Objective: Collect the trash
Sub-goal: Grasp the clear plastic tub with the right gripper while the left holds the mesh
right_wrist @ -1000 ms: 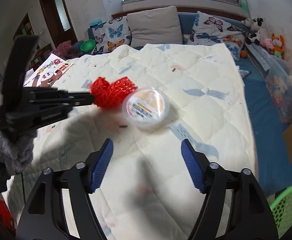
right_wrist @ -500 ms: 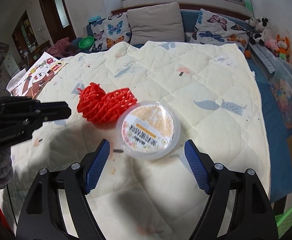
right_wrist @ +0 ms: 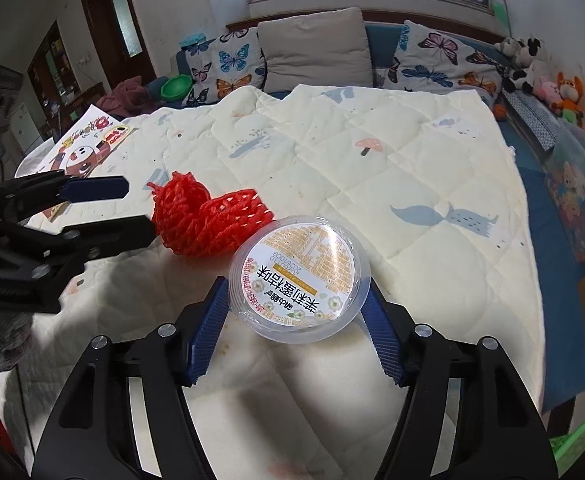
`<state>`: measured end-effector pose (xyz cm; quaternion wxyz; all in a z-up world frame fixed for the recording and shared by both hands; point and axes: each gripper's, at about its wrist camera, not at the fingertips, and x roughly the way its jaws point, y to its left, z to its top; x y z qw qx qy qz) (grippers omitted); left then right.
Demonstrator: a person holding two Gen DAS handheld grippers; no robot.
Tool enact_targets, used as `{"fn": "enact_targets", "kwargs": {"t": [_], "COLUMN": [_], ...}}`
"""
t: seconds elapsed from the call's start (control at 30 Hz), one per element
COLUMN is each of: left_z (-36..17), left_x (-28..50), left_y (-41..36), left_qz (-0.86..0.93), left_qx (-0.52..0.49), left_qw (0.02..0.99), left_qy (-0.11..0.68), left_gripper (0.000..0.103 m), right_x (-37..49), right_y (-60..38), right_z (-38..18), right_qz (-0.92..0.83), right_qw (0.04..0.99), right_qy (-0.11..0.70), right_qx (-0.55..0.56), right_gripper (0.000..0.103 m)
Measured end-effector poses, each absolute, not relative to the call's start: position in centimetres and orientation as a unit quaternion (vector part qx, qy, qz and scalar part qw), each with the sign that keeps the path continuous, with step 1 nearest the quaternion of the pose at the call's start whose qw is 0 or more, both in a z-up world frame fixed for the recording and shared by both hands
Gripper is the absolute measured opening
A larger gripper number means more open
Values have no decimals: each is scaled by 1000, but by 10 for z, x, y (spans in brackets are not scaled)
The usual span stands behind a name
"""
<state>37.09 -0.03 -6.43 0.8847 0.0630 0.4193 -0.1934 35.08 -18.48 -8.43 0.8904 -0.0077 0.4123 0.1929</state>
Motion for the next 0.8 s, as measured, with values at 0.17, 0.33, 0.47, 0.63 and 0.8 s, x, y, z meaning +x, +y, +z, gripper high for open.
{"fn": "enact_targets", "kwargs": {"t": [0.17,0.33,0.47,0.63,0.8], "left_z": [-73,-83,-85,-79,-70], "left_x": [384,387,385,374,355], "left_y": [-6,-10,-11,-12,-15], "left_qz": [-194,-203,-207,-209,-203], "left_qx": [56,52,46,48,55], "left_qw": [881,875,876,876,880], "left_qy": [427,436,434,432,425], "left_gripper": [78,62,42,19,10], "right_x": [342,334,325,311,291], "right_y": [-198,-209,-215,-218,-222], "right_z": [-77,-71,-68,-63,-55], "right_qz": [186,180,178,175,173], "right_qw": [893,896,897,899,902], "right_qy": [410,406,404,401,394], "right_qx": [-6,-2,1,4,12], "right_gripper": [66,66,66,66,66]}}
